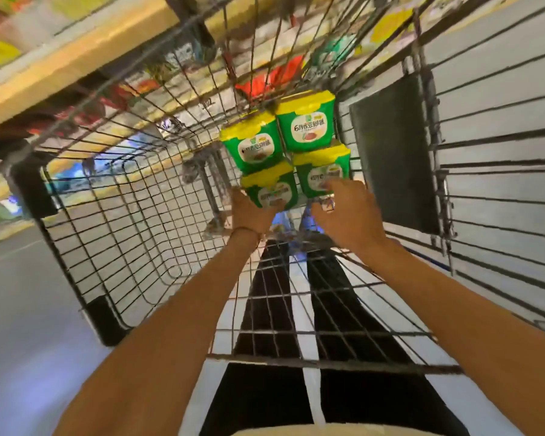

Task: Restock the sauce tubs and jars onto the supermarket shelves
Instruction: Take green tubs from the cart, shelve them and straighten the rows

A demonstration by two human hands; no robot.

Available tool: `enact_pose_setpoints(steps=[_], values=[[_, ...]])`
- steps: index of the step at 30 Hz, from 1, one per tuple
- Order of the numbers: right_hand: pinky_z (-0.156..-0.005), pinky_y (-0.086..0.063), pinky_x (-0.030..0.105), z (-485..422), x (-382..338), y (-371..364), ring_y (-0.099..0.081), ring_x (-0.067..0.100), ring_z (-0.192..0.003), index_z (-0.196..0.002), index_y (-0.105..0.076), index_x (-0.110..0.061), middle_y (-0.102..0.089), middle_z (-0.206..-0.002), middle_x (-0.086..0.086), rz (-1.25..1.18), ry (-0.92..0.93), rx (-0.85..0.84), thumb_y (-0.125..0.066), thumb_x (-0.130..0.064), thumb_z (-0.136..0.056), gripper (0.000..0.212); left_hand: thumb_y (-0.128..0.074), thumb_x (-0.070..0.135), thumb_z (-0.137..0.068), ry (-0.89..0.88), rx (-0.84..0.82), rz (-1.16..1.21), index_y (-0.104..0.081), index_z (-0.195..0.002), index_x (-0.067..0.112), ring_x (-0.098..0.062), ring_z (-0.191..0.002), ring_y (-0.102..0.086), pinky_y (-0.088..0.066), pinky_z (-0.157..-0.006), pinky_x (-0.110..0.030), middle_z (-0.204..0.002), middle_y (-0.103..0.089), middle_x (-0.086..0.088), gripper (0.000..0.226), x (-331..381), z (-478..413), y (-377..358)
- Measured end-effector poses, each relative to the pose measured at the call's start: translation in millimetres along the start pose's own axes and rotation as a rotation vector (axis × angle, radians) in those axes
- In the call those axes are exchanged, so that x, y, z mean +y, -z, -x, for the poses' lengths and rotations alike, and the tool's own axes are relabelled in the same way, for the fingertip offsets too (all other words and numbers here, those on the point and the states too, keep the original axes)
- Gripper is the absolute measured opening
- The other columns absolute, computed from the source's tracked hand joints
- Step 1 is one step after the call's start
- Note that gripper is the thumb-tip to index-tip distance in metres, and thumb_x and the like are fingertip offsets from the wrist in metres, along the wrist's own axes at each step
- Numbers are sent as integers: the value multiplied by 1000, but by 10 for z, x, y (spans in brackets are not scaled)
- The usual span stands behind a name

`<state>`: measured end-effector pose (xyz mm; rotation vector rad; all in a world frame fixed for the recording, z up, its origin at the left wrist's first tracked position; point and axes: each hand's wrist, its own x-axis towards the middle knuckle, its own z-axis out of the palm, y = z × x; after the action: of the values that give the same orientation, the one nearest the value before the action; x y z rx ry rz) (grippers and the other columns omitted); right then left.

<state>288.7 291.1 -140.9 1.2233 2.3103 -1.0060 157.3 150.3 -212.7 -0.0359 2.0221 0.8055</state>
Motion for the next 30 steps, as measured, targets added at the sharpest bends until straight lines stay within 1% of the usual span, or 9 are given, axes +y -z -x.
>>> enact_pose_setpoints(steps=[4, 7, 10, 15, 17, 19, 21, 25, 30], values=[[-95, -46, 41, -160, 97, -184, -55, 37, -120, -134, -53, -6, -59, -129, 16, 0, -83, 20, -70, -29, -88, 54, -98, 36, -52, 36, -62, 215, -64, -130, 10, -28, -119, -67, -55, -99, -49, -128, -69, -12, 89, -153, -287, -28], [-94, -47, 41, -211, 165, -271, -53, 34, -119, -135, -46, -8, -51, -130, 16, -21, -94, 82, -73, -23, -87, 57, -93, 8, -68, 71, -110, 267, -61, -135, 5, -29, -121, -65, -55, -99, -39, -131, -67, -13, 75, -141, -372, -14], [-84, -49, 32, -241, 210, -341, -54, 29, -119, -141, -38, -11, -44, -133, 11, -67, -115, 110, -77, -25, -86, 69, -96, 13, -54, 61, -136, 336, -66, -126, 7, -28, -117, -68, -56, -96, -43, -125, -71, -13, 78, -147, -440, 0], [-91, -46, 19, -258, 194, -406, -52, 20, -127, -146, -35, -11, -48, -138, 8, -297, -144, 92, -81, -15, -84, 77, -97, 17, -49, 52, -161, 326, -71, -116, 13, -19, -104, -74, -60, -87, -36, -112, -77, -4, 72, -134, -402, 40], [-95, -55, 27, -343, 205, -416, -59, 17, -121, -142, -38, -15, -56, -134, 5, -524, -204, 52, -87, -13, -75, 83, -94, 12, -55, 37, -176, 304, -70, -119, 10, -16, -100, -75, -61, -81, -31, -111, -77, -3, 68, -145, -388, 60], [-95, -58, 41, -453, 204, -427, -63, 18, -114, -133, -43, -20, -60, -125, 4, -653, -301, 39, -93, -24, -61, 88, -93, 7, -62, 35, -163, 256, -69, -121, 8, -7, -94, -75, -60, -75, -21, -113, -76, -4, 64, -166, -372, 109], [-95, -57, 40, -538, 229, -459, -59, 21, -115, -131, -46, -22, -56, -127, 6, -635, -350, 53, -92, -35, -54, 91, -91, 5, -67, 60, -157, 238, -70, -119, 10, 0, -87, -74, -58, -71, -17, -112, -75, -3, 57, -198, -363, 153], [-89, -56, 26, -588, 299, -571, -64, 9, -103, -131, -51, -17, -65, -121, 2, -656, -307, -2, -91, -20, -74, 70, -89, 2, -68, 78, -160, 255, -70, -120, 8, -5, -91, -75, -62, -79, -25, -113, -75, -6, 56, -269, -379, 206], [-77, -56, 16, -691, 370, -662, -68, 10, -102, -131, -54, -16, -67, -122, 5, -731, -332, -99, -94, -22, -70, 73, -94, 8, -55, 124, -157, 284, -69, -122, 8, -15, -98, -75, -62, -87, -35, -112, -76, -5, 72, -341, -414, 285]])
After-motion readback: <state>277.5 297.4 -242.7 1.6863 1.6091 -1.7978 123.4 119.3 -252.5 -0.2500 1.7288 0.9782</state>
